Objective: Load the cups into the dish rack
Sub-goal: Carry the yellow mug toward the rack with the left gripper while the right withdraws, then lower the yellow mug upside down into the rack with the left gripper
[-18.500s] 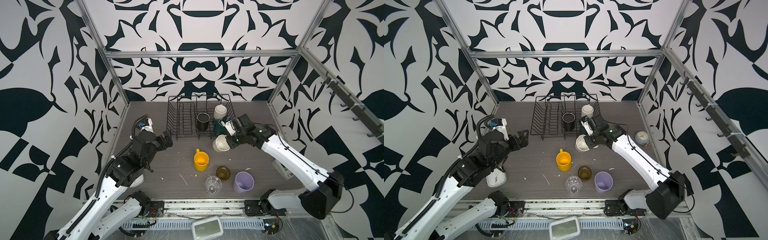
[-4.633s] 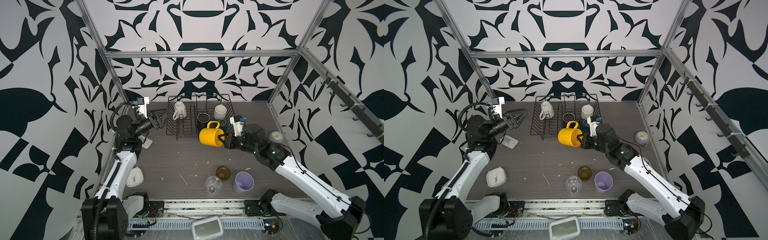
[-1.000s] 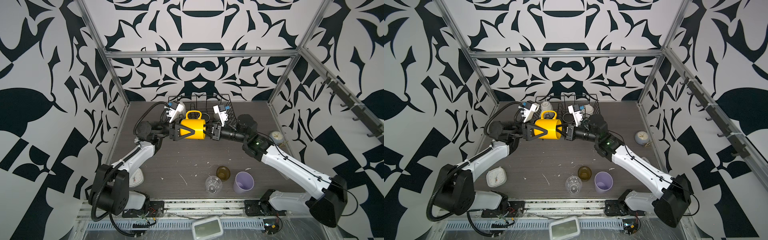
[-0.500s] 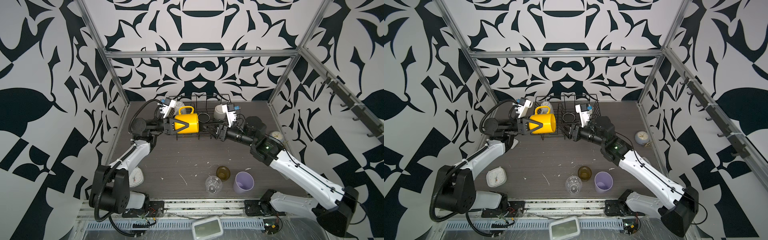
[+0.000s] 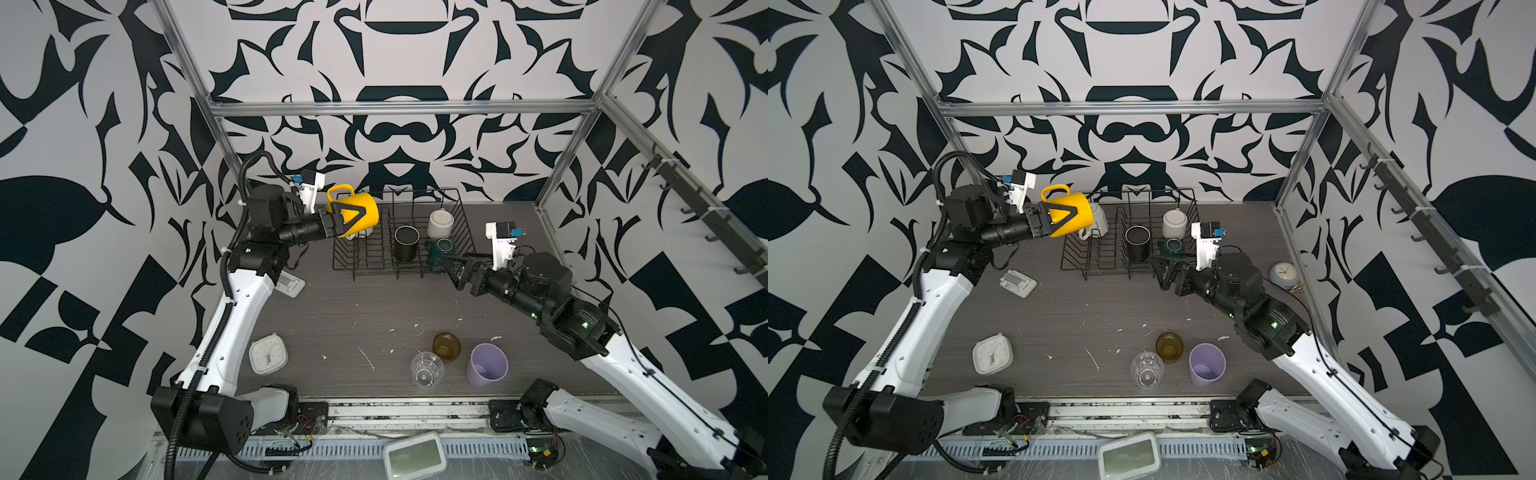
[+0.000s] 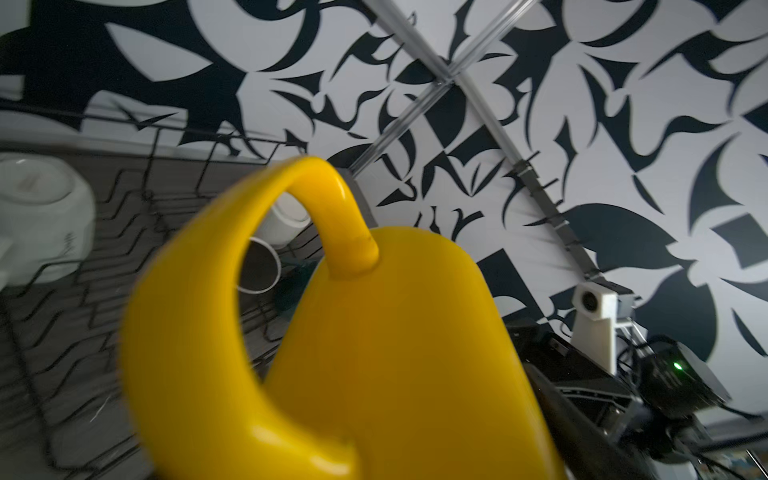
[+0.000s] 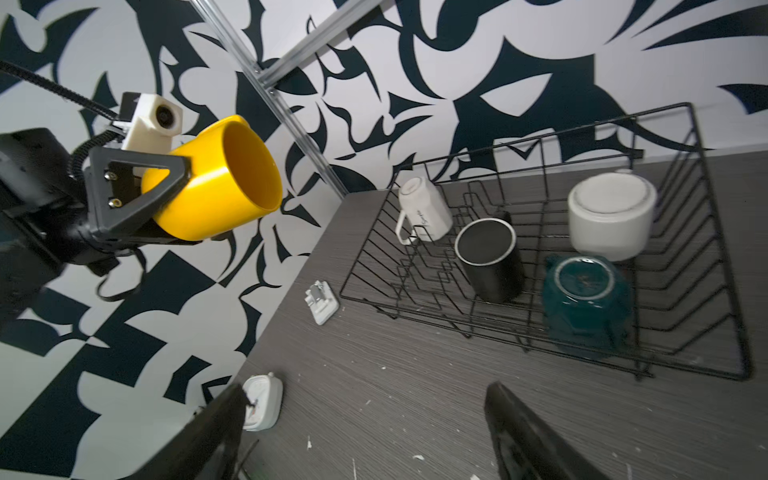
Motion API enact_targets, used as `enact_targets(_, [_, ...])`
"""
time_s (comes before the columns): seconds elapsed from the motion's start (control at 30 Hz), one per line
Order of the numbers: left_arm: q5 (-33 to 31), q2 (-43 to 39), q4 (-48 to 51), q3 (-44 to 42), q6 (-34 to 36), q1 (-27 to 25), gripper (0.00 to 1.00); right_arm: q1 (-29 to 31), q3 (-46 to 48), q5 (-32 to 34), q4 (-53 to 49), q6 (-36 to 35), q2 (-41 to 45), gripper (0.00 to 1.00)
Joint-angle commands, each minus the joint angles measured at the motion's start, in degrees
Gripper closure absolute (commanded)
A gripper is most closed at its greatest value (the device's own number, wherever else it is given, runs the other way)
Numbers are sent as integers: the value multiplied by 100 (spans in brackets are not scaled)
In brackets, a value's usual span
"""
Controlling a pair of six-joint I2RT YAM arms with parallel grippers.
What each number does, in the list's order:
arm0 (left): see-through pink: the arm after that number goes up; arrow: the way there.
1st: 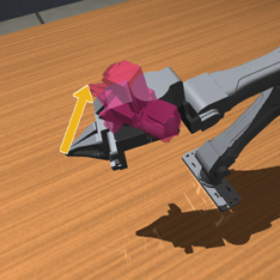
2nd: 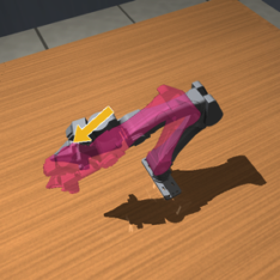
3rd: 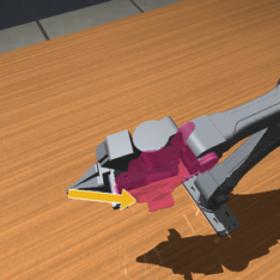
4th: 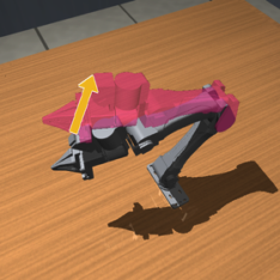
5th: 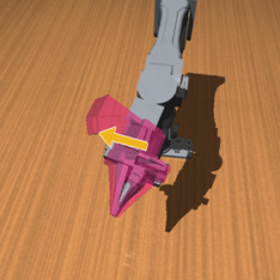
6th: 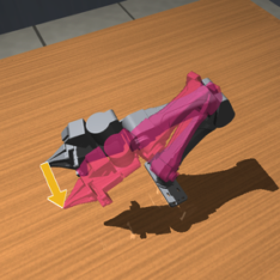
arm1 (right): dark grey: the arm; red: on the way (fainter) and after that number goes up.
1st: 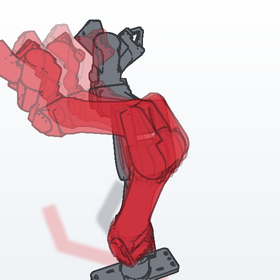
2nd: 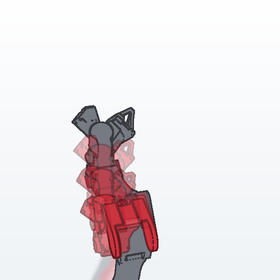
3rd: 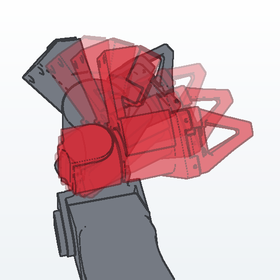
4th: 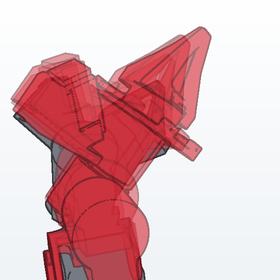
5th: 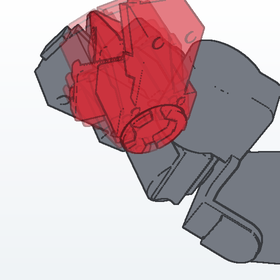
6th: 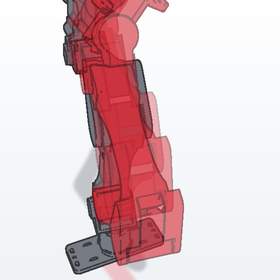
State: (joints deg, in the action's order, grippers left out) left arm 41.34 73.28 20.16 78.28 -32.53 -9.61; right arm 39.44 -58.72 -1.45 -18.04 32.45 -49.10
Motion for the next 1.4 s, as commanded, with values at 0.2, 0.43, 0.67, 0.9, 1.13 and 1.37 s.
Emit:
enact_targets(0.2, [-1997,699,1854,737,-57,-132,100,-33,40,589,-662,-323,317,8])
enact_targets(0.43, [-2873,1175,2170,1134,-449,-329,100,-33,97,742,-936,-541,459,8])
enact_targets(0.67, [-3408,1715,2159,1438,-832,-618,100,-33,97,875,-1204,-895,614,7])
enact_targets(0.9, [-3858,2260,2101,1720,-1129,-923,100,-40,72,767,-1505,-1259,513,4])
enact_targets(1.13, [-4269,2977,2214,2124,-1237,-1118,100,-41,171,647,-1637,-1390,426,4])
enact_targets(1.37, [-4535,3465,2316,2426,-1280,-1206,100,-42,411,648,-1626,-1390,463,4])
